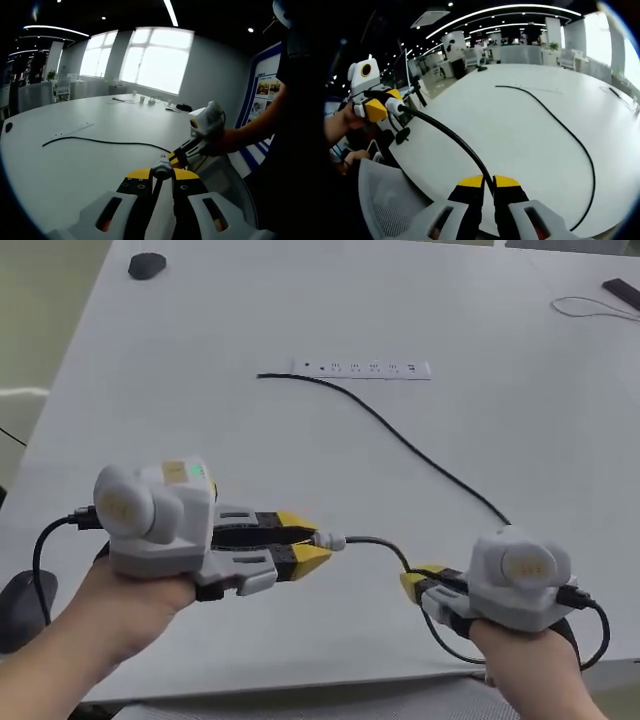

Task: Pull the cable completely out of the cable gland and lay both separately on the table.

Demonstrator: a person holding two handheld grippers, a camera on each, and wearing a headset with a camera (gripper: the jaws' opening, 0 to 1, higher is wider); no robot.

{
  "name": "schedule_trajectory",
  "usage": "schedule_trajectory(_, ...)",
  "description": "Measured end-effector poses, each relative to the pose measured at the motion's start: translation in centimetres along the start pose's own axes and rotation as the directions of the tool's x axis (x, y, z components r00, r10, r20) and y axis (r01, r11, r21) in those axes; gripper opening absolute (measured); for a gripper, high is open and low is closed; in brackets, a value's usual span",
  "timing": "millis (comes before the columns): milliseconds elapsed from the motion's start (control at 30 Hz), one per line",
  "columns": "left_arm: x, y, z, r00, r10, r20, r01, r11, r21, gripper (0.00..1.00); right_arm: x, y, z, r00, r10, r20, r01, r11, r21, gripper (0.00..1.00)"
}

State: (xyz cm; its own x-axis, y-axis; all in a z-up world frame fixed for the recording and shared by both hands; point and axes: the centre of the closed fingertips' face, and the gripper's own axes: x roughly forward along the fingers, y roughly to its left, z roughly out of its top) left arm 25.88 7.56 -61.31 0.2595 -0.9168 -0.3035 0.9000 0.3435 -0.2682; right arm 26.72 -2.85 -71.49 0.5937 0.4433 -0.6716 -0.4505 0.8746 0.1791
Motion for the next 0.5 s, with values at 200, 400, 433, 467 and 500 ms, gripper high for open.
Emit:
schedule_trajectory(200,-0.2,0.3,0.4,1.0000,0.007,0.002,-0.007,1.000,0.002,0.15,-0.5,0.6,0.9,0.9992,0.023,0.033,-0.022,0.999,-0.031,0.06)
schedule_trajectory(400,-0.3,0.6,0.3,0.9999,0.012,-0.002,-0.012,1.000,-0.002,0.15,-2.0,1.9,2.8,0.9945,0.065,0.082,-0.060,0.997,-0.056,0.13)
schedule_trajectory(433,-0.4,0.6,0.3,0.9999,0.013,-0.001,-0.013,1.000,-0.001,0.15,-2.3,2.3,3.2,0.9940,0.072,0.082,-0.065,0.994,-0.090,0.13)
schedule_trajectory(467,-0.4,0.6,0.3,0.9999,0.014,-0.001,-0.014,1.000,-0.001,0.15,-2.4,2.5,3.5,0.9930,0.079,0.088,-0.068,0.991,-0.115,0.14)
schedule_trajectory(500,-0.4,0.5,0.3,0.9999,0.015,0.000,-0.015,1.000,-0.002,0.15,-2.6,2.7,3.8,0.9928,0.076,0.093,-0.063,0.988,-0.141,0.16)
